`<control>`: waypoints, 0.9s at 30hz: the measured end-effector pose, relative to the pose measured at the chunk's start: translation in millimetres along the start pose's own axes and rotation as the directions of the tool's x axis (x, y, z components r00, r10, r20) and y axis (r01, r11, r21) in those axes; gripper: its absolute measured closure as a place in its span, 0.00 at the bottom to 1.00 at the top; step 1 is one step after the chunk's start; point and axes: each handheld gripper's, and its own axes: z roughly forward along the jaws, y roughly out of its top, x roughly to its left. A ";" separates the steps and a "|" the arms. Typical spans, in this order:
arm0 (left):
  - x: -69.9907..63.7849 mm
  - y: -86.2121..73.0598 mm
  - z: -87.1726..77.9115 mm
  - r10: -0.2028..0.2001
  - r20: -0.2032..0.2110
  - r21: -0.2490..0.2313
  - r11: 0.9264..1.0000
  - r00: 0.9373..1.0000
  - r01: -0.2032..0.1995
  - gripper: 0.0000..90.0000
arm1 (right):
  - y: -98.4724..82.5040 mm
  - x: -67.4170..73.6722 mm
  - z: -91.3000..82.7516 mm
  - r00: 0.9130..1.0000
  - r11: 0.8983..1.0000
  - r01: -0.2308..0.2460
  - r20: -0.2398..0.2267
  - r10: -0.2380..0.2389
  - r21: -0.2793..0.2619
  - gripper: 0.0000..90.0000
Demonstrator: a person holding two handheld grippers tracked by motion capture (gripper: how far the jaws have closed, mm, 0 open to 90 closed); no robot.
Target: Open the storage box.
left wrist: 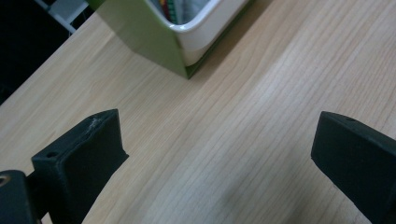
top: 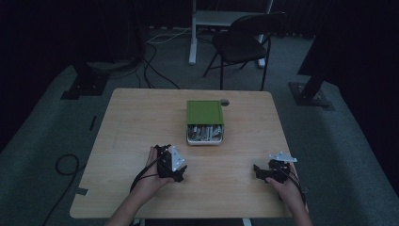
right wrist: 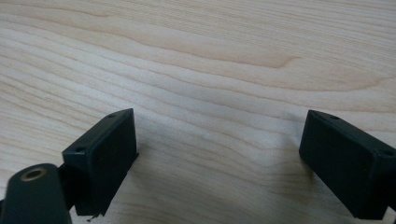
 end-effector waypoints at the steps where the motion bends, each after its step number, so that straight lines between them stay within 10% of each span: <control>1: -1.1 1.1 1.3 0.014 0.000 0.004 1.000 1.000 -0.014 0.03 | 0.0 0.0 0.0 1.000 1.000 0.000 0.000 0.000 0.000 0.12; 7: -2.4 7.0 7.0 0.021 0.010 -0.012 1.000 1.000 -0.021 0.03 | 0.0 0.0 0.0 1.000 1.000 0.000 0.000 0.000 -0.001 0.12; 18: -12.4 26.0 21.6 0.163 -0.022 -0.021 0.986 0.986 -0.164 0.07 | 0.0 -0.1 0.1 1.000 1.000 0.000 0.000 0.000 -0.001 0.12; 25: -13.8 37.0 27.5 0.305 -0.102 -0.055 0.949 0.947 -0.311 0.19 | 0.0 -0.1 0.0 1.000 1.000 -0.001 0.000 0.001 -0.001 0.12; 27: -14.1 39.3 28.6 0.302 -0.116 -0.066 0.948 0.946 -0.311 0.28 | 0.0 0.0 0.0 1.000 1.000 -0.001 0.000 0.001 -0.001 0.12</control>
